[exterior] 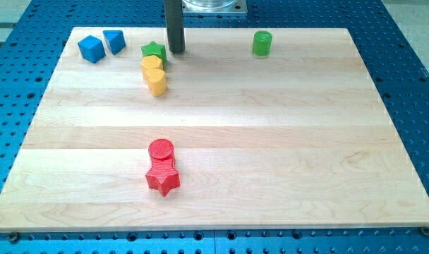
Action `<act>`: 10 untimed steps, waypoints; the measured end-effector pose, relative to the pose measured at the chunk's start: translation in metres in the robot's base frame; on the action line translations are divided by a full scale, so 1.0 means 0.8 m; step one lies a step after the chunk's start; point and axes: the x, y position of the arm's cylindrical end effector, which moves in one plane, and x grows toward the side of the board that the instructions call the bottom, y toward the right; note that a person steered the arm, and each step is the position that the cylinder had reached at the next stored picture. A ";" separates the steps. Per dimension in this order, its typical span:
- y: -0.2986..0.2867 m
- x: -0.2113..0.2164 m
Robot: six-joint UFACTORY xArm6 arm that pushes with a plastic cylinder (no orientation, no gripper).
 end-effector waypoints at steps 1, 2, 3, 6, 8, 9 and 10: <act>-0.054 -0.008; -0.106 -0.008; -0.131 -0.003; -0.167 -0.010; -0.167 -0.002; -0.169 0.014; -0.184 0.115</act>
